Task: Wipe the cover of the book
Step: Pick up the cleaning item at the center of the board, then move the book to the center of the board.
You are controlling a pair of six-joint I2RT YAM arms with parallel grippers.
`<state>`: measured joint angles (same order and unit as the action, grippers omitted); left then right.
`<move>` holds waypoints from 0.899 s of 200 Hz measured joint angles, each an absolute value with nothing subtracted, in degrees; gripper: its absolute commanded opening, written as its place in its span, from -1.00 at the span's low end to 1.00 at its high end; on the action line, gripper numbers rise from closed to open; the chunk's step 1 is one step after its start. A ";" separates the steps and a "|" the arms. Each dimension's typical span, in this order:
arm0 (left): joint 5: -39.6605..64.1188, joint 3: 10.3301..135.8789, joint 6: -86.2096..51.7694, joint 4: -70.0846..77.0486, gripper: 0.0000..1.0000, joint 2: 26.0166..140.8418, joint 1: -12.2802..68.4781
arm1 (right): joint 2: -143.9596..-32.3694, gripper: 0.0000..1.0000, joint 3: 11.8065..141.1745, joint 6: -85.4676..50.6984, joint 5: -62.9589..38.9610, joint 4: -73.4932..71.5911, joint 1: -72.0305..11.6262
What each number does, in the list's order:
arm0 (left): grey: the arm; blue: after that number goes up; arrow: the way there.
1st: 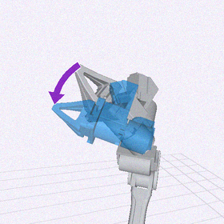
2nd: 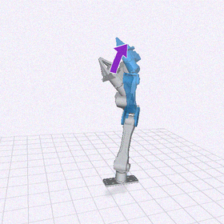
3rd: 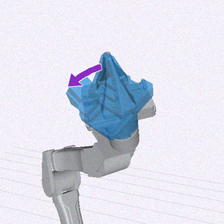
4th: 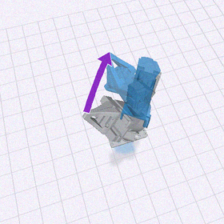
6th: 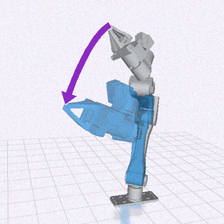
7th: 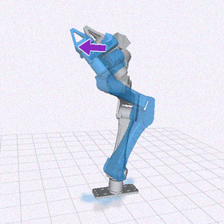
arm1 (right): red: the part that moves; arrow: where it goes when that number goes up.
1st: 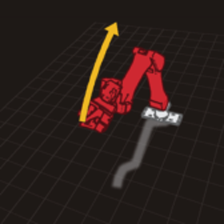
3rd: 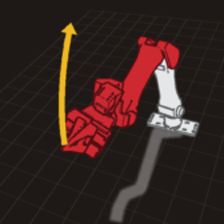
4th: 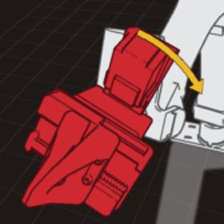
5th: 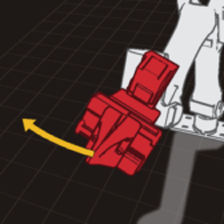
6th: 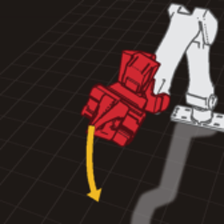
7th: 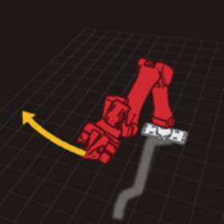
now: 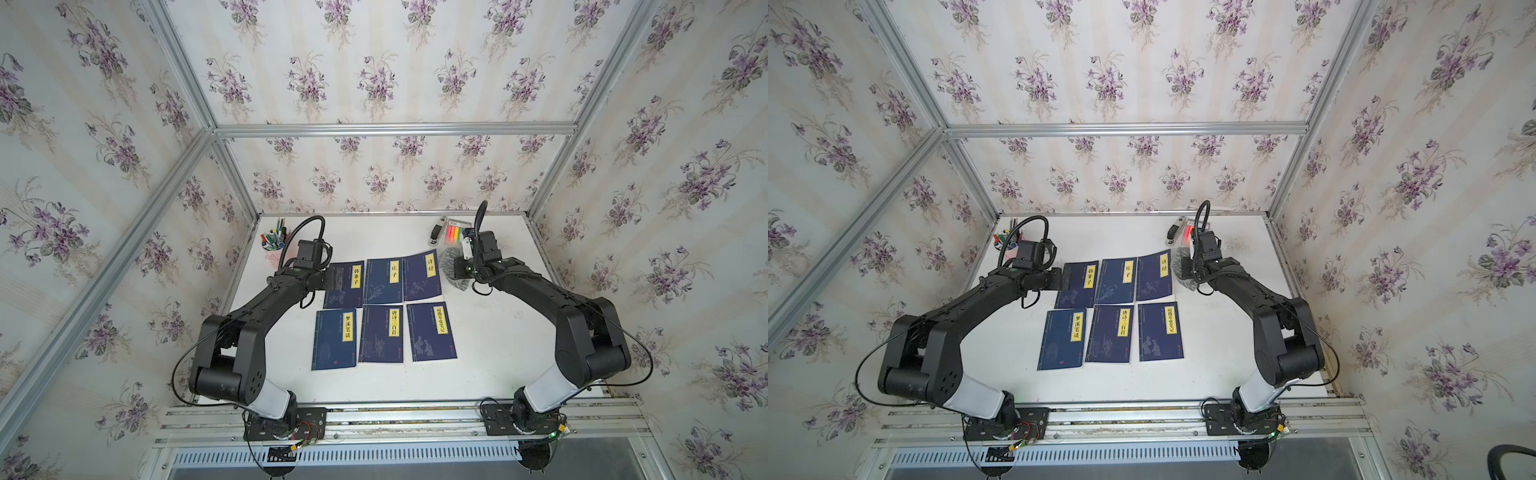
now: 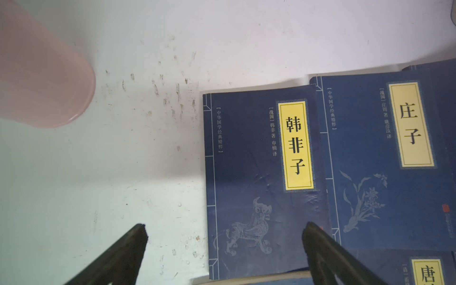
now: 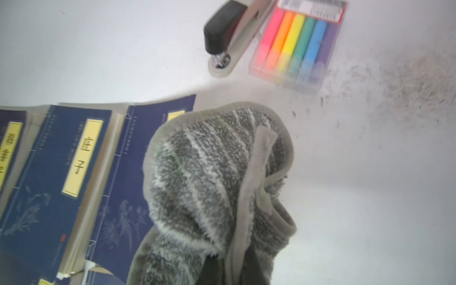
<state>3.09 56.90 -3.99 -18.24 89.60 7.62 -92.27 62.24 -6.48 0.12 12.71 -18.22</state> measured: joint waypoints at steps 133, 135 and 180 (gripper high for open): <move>21.08 69.06 -6.70 -24.25 0.36 106.45 -0.51 | -100.92 -1.00 76.93 -6.50 -2.00 14.57 -35.66; 21.41 69.30 -6.72 -24.45 0.35 106.74 -0.54 | -101.08 -1.00 77.06 -6.50 -1.98 14.57 -35.68; 24.25 71.75 -6.87 -27.90 0.32 110.39 -0.67 | -103.35 -1.00 78.35 -7.33 -2.00 14.55 -37.12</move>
<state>24.25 71.75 -6.87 -27.90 110.39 -0.67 -103.35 78.35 -7.33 -2.00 14.55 -37.12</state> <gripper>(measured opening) 0.660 0.080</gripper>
